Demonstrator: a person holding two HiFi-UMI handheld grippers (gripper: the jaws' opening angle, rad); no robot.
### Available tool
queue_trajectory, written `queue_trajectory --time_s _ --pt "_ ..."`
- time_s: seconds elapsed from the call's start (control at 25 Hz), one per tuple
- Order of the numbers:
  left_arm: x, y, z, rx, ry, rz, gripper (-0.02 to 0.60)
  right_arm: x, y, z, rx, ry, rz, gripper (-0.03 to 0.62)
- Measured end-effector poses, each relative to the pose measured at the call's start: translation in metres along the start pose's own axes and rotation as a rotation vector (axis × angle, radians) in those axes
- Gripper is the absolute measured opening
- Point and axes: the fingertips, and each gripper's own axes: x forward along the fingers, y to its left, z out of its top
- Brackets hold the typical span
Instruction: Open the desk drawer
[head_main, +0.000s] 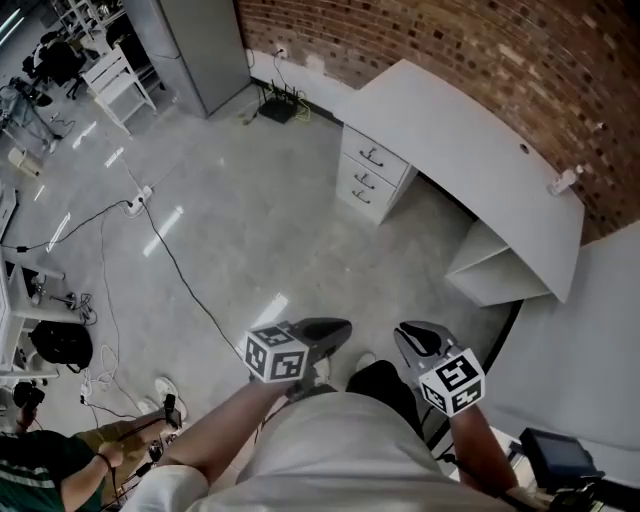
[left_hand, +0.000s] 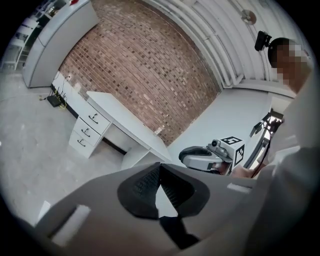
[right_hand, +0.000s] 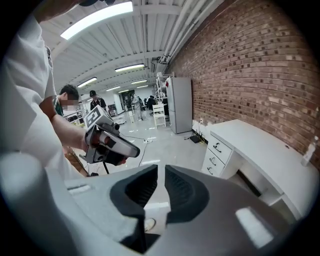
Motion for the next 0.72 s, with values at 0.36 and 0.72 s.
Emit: queue_trajectory --time_s 0.36,0.72 --pt "0.061 0.107 0.075 -0.141 -0.084 0.078 0.008 0.082 -0.109 0.040 -0.031 0.055 0.076 0.035" --pt "0.150 0.224 0.159 -0.292 -0.213 0.172 0.015 0.163 -0.244 0.073 -0.114 0.151 0.184 0.035"
